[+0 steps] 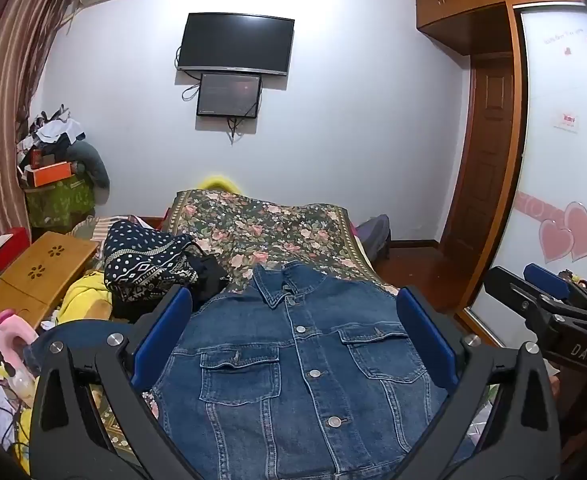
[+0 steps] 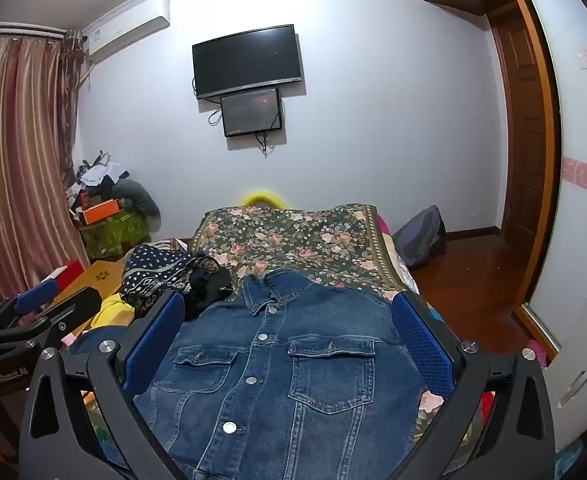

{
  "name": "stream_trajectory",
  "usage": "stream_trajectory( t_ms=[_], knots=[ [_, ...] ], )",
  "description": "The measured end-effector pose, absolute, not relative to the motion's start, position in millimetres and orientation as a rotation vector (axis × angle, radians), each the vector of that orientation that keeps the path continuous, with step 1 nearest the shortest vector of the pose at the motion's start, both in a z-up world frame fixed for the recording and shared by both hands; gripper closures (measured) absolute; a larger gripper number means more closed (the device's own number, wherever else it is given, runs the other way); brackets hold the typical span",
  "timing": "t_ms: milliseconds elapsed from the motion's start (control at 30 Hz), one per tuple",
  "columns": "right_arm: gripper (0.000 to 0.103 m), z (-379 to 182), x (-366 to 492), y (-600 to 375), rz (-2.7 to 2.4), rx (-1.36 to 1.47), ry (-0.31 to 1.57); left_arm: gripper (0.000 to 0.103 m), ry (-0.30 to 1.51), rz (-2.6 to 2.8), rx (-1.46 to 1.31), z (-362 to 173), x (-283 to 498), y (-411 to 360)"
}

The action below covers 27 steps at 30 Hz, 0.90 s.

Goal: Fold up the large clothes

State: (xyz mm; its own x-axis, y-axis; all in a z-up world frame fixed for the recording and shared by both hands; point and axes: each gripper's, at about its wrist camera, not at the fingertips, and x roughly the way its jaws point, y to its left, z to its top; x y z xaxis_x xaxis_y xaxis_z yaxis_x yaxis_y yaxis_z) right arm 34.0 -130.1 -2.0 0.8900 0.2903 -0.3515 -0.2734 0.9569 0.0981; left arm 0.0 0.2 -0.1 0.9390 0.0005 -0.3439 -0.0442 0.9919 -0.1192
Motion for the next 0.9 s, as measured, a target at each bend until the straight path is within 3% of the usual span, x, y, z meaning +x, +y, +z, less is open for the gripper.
stream_trajectory(
  t_ms=[900],
  knots=[
    [0.0, -3, 33, -124, 0.298, 0.05, 0.38, 0.0, 0.353, 0.037, -0.13, -11, 5, 5]
  ],
)
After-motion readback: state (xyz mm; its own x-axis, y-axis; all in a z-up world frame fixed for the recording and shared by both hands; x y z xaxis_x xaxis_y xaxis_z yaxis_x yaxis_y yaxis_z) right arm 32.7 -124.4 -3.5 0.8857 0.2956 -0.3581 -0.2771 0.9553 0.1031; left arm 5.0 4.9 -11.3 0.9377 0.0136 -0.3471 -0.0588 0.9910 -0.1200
